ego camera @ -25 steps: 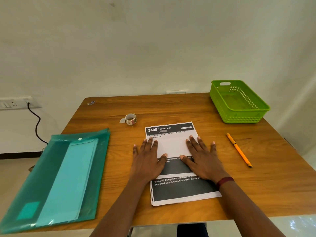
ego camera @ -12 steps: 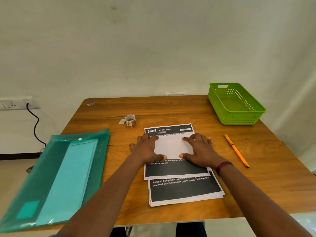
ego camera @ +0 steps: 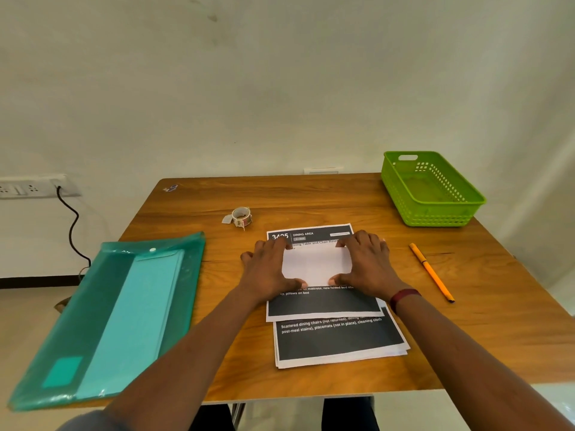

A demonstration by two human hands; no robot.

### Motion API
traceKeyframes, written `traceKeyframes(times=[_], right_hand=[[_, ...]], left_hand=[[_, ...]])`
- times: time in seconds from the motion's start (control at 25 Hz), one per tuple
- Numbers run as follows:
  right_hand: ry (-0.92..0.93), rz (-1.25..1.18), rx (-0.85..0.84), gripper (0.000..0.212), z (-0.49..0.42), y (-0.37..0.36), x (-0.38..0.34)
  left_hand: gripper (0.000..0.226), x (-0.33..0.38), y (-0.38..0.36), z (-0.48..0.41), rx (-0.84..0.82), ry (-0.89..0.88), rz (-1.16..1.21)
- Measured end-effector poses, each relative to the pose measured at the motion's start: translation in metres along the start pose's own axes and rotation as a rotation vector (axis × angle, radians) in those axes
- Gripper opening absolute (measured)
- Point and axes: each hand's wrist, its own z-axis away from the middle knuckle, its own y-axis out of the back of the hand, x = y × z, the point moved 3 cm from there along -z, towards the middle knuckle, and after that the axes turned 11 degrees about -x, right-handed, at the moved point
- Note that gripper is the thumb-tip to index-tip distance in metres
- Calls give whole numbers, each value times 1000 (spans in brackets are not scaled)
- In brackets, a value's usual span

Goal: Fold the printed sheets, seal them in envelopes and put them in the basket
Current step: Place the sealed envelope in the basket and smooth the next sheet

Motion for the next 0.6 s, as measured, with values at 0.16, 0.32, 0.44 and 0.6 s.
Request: traceKeyframes(times=[0.16, 0.32, 0.44, 0.6], right_hand=[[23, -118, 141, 50, 8, 7, 1], [64, -369, 237, 26, 14, 19, 3], [101, -386, 257, 15, 20, 27, 2], [127, -342, 218, 11, 30, 17, 1]], left_hand=[[61, 7, 8, 11, 183, -99, 61], [37, 1, 22, 14, 422, -243, 118], [25, 0, 25, 18, 456, -310, 84], [16, 0, 16, 27, 383, -298, 74]])
